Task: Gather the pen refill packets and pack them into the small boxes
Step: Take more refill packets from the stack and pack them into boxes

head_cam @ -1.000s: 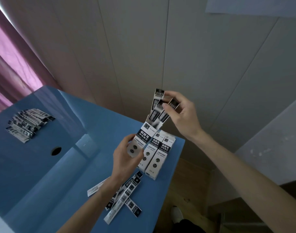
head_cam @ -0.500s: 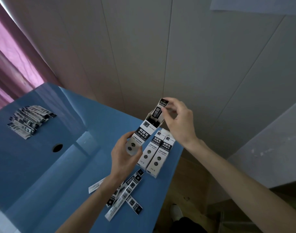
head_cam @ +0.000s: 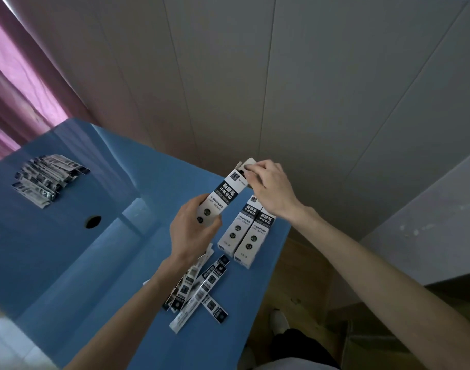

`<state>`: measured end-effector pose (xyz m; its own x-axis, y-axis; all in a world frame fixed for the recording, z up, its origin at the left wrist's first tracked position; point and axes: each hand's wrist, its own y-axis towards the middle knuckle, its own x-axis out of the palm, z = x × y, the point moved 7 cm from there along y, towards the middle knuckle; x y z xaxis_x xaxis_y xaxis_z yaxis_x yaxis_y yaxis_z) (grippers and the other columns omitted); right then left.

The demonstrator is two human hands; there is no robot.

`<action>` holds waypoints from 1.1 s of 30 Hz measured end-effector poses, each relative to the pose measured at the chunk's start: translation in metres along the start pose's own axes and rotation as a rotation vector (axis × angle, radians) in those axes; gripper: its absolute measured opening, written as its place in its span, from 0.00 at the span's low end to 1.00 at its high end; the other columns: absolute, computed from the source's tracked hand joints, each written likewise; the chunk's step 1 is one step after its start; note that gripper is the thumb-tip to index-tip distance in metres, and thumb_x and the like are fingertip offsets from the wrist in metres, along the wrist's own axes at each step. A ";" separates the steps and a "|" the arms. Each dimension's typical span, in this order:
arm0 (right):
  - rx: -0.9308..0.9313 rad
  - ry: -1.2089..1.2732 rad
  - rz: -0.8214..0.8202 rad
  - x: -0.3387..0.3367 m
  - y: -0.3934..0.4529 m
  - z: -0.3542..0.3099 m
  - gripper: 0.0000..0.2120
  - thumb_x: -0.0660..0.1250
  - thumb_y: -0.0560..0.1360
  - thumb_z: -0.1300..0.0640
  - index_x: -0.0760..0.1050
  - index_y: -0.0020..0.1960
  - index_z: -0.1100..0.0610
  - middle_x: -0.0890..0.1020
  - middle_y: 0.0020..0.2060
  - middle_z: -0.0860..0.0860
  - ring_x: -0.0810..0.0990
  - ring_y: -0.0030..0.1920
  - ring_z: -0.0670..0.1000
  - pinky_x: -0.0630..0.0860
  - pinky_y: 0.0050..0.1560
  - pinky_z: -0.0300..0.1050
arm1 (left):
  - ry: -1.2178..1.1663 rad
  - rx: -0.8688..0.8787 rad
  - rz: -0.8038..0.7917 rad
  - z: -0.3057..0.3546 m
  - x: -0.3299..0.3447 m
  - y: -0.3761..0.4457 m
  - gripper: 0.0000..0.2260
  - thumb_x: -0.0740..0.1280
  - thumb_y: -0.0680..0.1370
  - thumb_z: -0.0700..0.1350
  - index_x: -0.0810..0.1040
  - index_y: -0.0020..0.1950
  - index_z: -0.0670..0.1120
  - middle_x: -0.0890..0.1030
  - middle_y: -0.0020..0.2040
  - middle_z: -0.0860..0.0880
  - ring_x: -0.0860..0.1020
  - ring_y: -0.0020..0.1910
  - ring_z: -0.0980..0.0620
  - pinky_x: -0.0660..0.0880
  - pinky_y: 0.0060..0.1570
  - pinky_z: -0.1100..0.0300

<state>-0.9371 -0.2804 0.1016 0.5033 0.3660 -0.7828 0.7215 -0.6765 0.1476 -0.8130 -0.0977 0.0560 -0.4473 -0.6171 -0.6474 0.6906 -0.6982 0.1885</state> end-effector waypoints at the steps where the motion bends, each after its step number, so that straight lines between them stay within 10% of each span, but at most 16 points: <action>1: 0.029 0.015 -0.029 0.006 0.001 0.006 0.22 0.55 0.86 0.45 0.74 0.73 0.55 0.75 0.66 0.52 0.70 0.68 0.52 0.68 0.71 0.56 | 0.026 -0.016 -0.010 -0.003 0.001 0.003 0.20 0.74 0.73 0.53 0.76 0.64 0.61 0.81 0.51 0.62 0.79 0.48 0.59 0.81 0.46 0.52; 15: 0.049 -0.046 -0.245 0.101 -0.037 0.051 0.19 0.61 0.84 0.46 0.76 0.69 0.55 0.78 0.67 0.51 0.72 0.71 0.53 0.67 0.72 0.53 | 0.310 -0.177 -0.407 -0.066 0.056 0.047 0.14 0.65 0.81 0.61 0.76 0.56 0.51 0.82 0.47 0.52 0.81 0.50 0.45 0.75 0.43 0.54; 24: -0.028 -0.111 -0.222 0.107 -0.044 0.051 0.18 0.63 0.83 0.49 0.76 0.70 0.53 0.75 0.70 0.50 0.68 0.73 0.53 0.63 0.75 0.55 | -0.084 -0.289 -0.461 -0.064 0.066 0.042 0.25 0.63 0.85 0.51 0.66 0.79 0.43 0.74 0.75 0.45 0.73 0.72 0.45 0.70 0.69 0.52; 33: -0.144 -0.088 -0.098 0.104 -0.066 0.033 0.17 0.64 0.82 0.54 0.75 0.70 0.54 0.73 0.70 0.49 0.64 0.75 0.51 0.59 0.77 0.53 | 0.474 -0.165 -0.464 -0.098 0.002 -0.003 0.38 0.70 0.75 0.68 0.67 0.77 0.48 0.67 0.77 0.49 0.72 0.70 0.47 0.74 0.66 0.45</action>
<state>-0.9481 -0.2186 -0.0100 0.3883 0.3636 -0.8467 0.8285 -0.5401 0.1480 -0.7605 -0.0615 -0.0185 -0.4466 -0.0151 -0.8946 0.5817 -0.7646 -0.2775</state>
